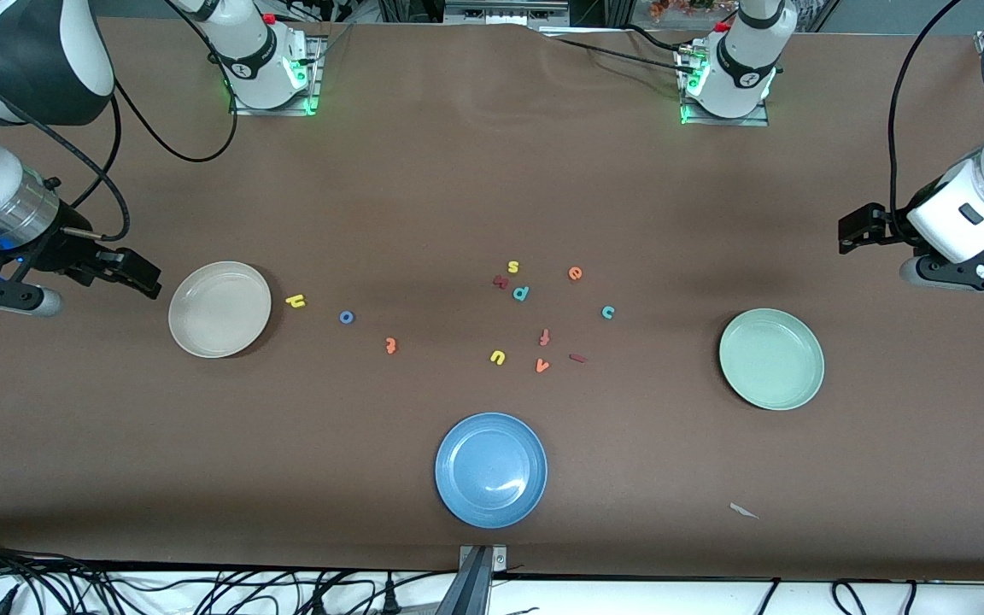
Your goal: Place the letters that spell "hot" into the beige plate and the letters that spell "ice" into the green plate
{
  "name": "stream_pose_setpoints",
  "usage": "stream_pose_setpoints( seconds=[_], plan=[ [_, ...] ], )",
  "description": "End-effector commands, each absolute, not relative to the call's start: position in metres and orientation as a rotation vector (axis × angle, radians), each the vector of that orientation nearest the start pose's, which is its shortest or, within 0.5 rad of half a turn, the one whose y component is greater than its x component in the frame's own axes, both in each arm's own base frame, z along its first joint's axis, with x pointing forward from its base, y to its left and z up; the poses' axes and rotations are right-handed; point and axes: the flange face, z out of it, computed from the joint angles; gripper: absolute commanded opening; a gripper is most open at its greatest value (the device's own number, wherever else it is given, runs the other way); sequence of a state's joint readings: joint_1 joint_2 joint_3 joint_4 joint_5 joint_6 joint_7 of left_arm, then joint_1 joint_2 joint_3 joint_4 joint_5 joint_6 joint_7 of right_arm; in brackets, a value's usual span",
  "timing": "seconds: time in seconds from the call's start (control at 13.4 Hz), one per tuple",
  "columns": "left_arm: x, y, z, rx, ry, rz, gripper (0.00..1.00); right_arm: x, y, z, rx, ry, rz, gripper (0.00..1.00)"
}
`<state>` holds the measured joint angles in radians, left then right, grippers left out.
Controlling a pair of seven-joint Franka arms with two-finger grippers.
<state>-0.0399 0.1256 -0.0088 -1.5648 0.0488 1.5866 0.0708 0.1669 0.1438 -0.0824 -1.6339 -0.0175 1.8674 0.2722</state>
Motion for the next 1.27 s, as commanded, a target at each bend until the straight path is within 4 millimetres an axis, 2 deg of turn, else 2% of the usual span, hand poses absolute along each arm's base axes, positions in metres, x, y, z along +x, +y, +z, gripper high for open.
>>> stream_pose_setpoints(
  seconds=[0.0, 1.2],
  plan=[
    [0.5865, -0.0234, 0.5663, -3.103, 0.222, 0.154, 1.00, 0.6095, 0.0520, 0.5417, -3.121, 0.306, -0.149, 1.00],
    [0.5836, -0.0219, 0.5741, -3.107, 0.217, 0.135, 1.00, 0.6096, 0.0529, 0.5418, -3.121, 0.301, -0.152, 1.00]
  ],
)
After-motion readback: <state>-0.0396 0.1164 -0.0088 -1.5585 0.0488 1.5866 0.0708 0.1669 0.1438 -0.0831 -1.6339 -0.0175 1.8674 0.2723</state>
